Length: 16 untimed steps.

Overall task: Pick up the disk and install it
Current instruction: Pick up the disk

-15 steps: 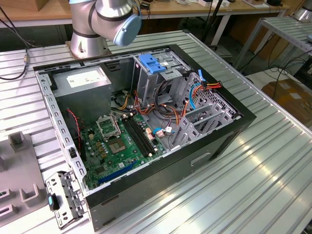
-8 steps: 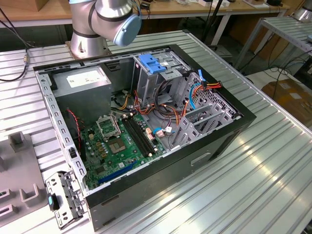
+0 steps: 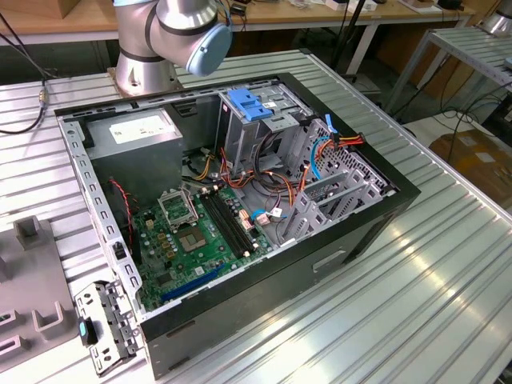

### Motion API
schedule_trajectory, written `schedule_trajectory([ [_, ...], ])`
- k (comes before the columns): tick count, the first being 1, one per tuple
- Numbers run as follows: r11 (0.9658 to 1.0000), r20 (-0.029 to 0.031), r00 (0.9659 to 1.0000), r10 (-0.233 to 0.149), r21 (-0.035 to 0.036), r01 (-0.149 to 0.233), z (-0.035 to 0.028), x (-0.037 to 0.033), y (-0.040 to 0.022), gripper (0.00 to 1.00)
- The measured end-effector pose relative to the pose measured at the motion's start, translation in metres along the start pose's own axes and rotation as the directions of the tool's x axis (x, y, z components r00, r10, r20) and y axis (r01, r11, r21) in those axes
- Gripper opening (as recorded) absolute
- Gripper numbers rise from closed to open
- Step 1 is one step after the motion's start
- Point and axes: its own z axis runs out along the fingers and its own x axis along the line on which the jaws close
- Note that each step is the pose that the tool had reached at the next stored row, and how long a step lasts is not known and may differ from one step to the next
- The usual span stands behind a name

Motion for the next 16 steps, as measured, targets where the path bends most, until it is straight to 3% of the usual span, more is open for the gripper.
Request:
schedule_trajectory([
  [14,0.9999,0.0,0.9999,0.014,0.0002,-0.014,0.0005,0.0,0.0,0.48],
  [16,0.9999,-0.0001,0.9999,0.014,0.0001,-0.014,0.0005,0.0,0.0,0.4],
])
